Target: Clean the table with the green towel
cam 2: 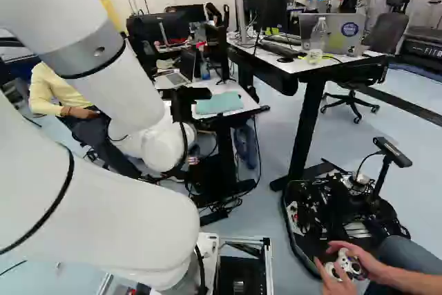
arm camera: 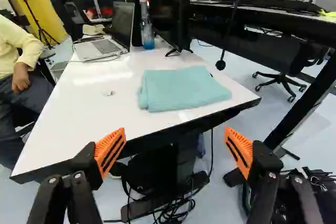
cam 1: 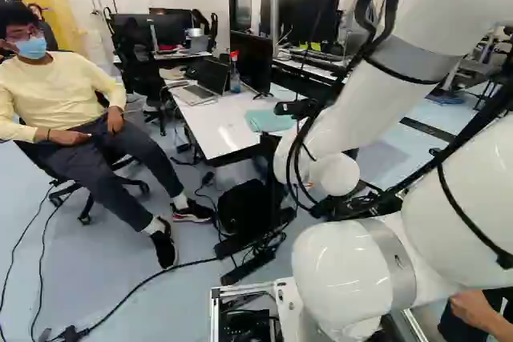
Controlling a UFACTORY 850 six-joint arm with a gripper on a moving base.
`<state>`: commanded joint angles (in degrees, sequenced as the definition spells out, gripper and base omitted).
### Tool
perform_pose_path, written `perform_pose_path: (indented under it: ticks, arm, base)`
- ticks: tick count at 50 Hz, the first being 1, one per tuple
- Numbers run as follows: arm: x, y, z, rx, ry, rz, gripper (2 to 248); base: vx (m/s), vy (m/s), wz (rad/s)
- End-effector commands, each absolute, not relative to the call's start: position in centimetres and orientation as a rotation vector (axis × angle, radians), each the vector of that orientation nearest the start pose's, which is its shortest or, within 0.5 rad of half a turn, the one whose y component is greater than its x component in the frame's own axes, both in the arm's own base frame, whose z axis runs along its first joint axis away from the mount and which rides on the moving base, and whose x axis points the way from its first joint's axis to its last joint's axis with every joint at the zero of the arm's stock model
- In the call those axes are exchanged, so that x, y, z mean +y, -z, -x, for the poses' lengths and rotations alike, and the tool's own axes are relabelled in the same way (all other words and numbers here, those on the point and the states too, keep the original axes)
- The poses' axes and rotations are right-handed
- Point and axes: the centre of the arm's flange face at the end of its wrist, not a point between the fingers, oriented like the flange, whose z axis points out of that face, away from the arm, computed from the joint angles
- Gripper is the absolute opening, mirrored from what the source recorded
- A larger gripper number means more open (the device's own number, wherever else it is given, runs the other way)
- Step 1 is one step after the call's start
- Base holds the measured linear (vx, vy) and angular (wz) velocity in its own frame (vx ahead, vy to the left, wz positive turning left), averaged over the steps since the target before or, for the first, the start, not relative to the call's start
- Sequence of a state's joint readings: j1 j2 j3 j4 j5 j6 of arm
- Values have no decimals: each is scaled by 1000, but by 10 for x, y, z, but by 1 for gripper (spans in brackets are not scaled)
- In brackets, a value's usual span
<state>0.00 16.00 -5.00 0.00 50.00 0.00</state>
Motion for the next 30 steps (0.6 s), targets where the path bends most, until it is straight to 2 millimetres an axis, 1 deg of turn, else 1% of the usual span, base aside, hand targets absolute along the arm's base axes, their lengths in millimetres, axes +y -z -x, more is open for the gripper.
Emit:
perform_pose_path:
  ticks: [30]
  arm:
    - [0, -366, -270, 0, 1824, 2558, 247]
  base:
    - [0, 0, 0]
